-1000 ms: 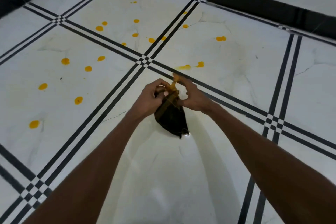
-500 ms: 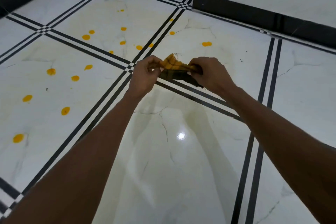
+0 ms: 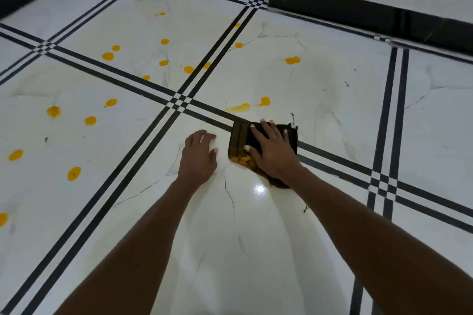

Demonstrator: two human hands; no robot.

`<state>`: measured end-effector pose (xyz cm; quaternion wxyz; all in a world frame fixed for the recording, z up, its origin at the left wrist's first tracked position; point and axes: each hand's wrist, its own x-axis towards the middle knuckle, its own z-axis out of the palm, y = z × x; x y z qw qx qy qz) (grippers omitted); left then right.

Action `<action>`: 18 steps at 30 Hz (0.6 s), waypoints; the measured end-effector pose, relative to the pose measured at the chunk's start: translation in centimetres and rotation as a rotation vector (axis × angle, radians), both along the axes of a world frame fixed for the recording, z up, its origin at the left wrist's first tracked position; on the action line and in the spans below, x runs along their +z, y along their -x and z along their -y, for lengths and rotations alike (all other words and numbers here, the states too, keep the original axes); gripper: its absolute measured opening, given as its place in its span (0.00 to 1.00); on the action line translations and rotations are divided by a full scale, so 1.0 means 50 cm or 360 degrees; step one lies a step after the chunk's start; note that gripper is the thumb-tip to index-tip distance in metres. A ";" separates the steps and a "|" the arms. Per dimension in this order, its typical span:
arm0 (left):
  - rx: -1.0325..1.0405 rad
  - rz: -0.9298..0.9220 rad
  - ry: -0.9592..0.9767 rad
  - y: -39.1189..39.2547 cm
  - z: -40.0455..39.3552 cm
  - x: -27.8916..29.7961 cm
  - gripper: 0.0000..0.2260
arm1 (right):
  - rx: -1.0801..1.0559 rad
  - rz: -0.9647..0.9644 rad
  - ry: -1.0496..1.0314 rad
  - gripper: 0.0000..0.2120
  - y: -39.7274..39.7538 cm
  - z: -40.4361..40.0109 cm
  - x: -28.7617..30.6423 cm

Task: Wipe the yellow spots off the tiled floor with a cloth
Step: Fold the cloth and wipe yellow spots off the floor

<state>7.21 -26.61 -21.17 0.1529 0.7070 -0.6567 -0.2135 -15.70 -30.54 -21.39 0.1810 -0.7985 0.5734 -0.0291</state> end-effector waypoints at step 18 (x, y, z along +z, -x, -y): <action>0.0163 0.0357 0.0150 0.004 0.082 -0.062 0.26 | -0.0188 -0.0148 0.0347 0.34 -0.017 0.328 -0.061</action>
